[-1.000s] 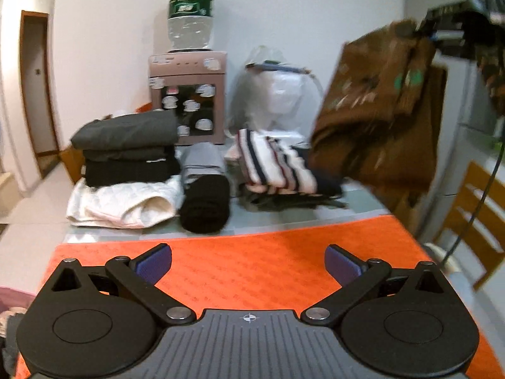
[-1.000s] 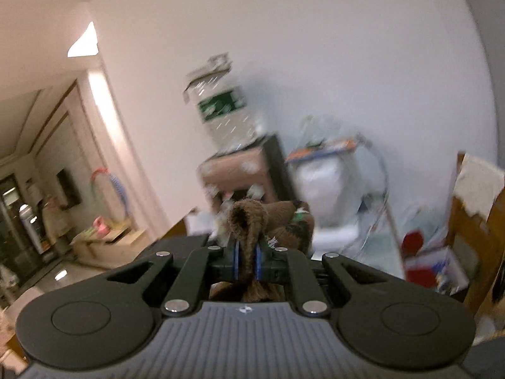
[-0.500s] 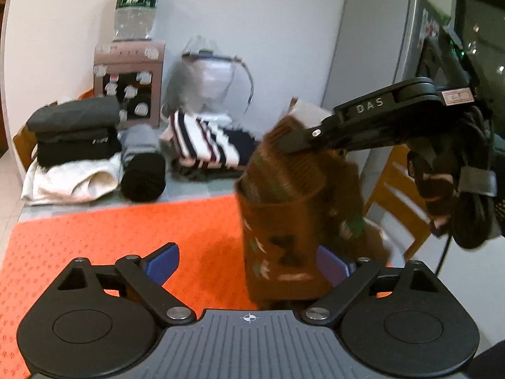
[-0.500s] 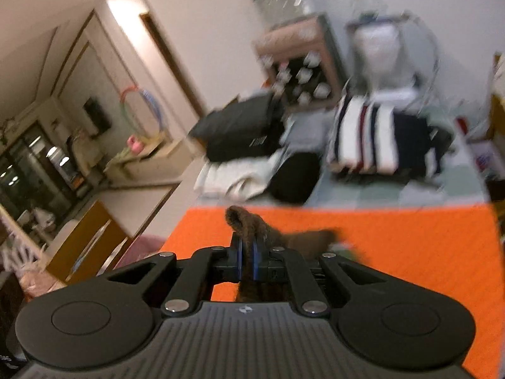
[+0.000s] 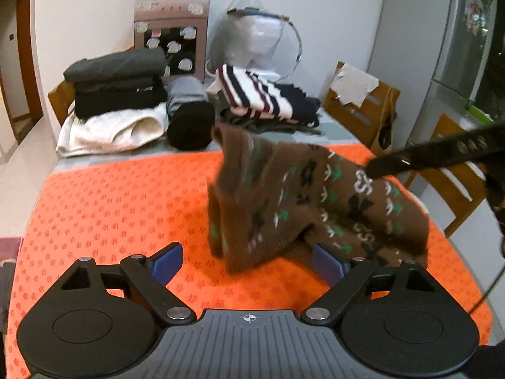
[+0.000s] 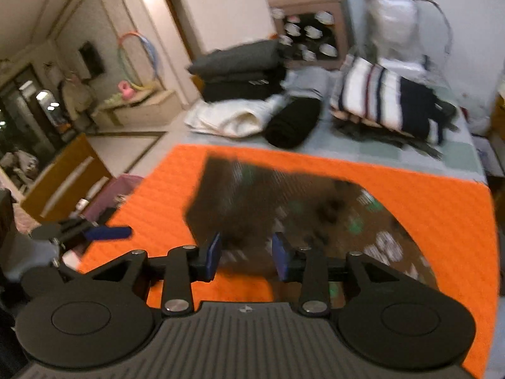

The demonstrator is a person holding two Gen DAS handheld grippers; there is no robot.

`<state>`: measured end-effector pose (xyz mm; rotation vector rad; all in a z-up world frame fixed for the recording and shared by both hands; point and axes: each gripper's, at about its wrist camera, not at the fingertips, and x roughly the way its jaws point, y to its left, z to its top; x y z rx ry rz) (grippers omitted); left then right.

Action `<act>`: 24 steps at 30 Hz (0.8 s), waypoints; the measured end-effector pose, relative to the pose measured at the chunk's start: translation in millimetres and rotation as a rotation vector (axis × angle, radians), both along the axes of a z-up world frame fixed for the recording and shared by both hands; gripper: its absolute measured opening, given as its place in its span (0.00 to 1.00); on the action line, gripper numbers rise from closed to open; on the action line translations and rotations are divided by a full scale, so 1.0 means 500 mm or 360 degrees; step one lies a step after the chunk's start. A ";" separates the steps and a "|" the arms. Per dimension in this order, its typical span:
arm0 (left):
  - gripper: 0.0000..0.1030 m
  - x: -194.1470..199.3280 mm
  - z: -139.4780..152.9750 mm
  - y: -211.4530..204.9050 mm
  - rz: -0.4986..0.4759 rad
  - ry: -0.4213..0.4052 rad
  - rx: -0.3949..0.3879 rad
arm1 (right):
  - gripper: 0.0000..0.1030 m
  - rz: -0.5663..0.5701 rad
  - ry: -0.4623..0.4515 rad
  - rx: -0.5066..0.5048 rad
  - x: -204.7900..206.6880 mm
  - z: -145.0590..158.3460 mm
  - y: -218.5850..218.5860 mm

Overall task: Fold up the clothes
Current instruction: 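Carry the brown vest with the right tool and lay it on the mat, then grasp the vest hem with the right tool while the left tool grasps the hem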

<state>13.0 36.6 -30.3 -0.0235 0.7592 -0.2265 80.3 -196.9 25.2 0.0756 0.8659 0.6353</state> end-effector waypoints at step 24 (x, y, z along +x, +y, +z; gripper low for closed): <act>0.81 0.231 -0.135 0.026 0.0174 0.0124 0.0093 | 0.67 -0.0581 0.0155 -0.0395 -0.010 -0.252 -0.193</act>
